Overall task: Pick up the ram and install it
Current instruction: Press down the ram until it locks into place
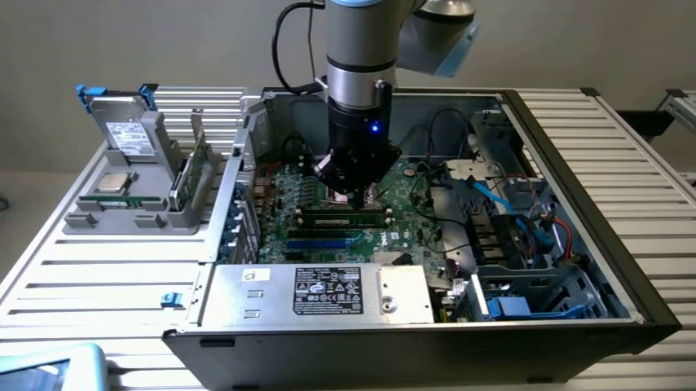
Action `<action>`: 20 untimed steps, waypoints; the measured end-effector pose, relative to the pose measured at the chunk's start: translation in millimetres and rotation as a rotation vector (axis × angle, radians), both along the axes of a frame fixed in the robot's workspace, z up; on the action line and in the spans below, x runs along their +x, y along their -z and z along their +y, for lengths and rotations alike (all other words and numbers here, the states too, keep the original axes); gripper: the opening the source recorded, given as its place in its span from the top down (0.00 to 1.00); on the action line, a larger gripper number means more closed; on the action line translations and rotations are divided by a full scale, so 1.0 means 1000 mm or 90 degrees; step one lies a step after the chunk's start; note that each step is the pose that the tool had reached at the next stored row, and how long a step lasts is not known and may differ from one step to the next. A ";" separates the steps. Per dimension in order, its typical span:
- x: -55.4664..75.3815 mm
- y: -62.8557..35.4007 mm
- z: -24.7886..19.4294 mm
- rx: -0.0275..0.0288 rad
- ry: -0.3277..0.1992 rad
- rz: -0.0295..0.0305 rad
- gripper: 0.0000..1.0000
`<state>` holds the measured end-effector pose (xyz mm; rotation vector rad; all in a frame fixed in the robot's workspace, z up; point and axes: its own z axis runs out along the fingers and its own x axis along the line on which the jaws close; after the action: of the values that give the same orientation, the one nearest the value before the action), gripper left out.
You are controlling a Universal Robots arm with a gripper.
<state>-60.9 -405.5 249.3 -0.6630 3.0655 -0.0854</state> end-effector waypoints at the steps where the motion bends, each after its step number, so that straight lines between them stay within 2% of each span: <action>1: 0.000 0.0000 0.0000 0.0000 0.008 -0.0004 0.89; 20: 0.000 0.0000 0.0000 0.0003 0.159 -0.0024 0.89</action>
<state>-60.9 -405.5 249.3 -0.2750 3.1273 -0.0861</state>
